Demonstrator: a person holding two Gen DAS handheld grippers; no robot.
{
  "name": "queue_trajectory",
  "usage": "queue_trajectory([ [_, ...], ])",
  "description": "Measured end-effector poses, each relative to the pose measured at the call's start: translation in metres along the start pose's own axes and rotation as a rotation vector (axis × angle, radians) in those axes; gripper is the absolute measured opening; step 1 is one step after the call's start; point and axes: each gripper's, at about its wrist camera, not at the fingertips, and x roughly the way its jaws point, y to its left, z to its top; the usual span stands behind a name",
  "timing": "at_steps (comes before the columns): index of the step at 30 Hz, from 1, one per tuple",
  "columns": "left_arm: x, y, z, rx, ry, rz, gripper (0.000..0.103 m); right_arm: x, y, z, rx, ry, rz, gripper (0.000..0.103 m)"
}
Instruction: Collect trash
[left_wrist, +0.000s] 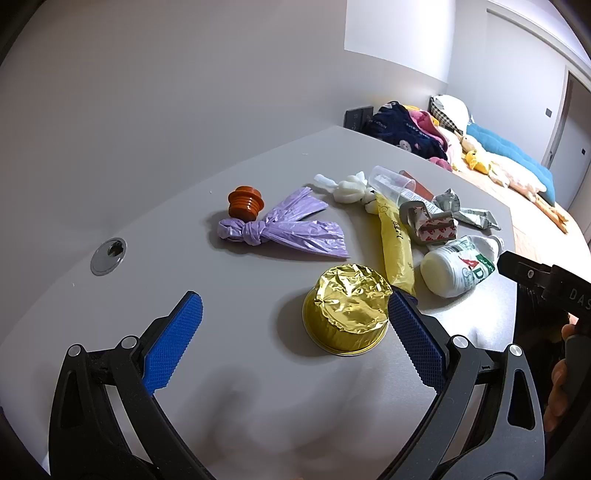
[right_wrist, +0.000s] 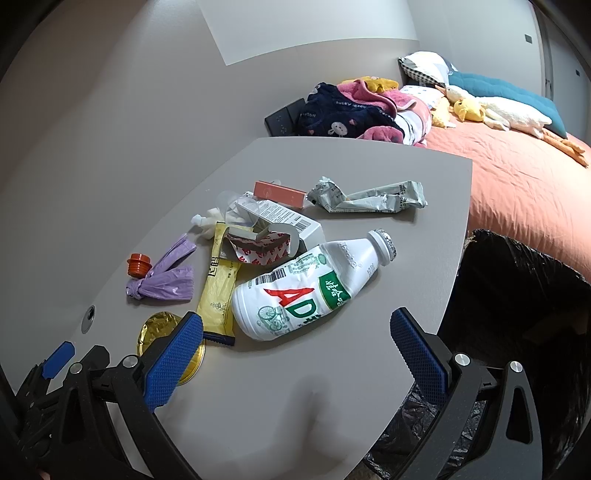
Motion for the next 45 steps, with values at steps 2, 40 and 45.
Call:
queue_trajectory([
  [2,0.0,0.0,0.0,0.001,0.0,0.0,0.097,0.0,0.0,0.0,0.0,0.001,0.0,0.101],
  [40,0.056,-0.033,-0.004,0.109,0.099,-0.1,0.097,0.061,-0.02,0.009,0.141,0.109,0.051,0.101],
  [45,0.066,-0.039,-0.004,0.133,0.103,-0.118,0.097,0.072,-0.023,0.014,0.176,0.11,0.053,0.097],
])
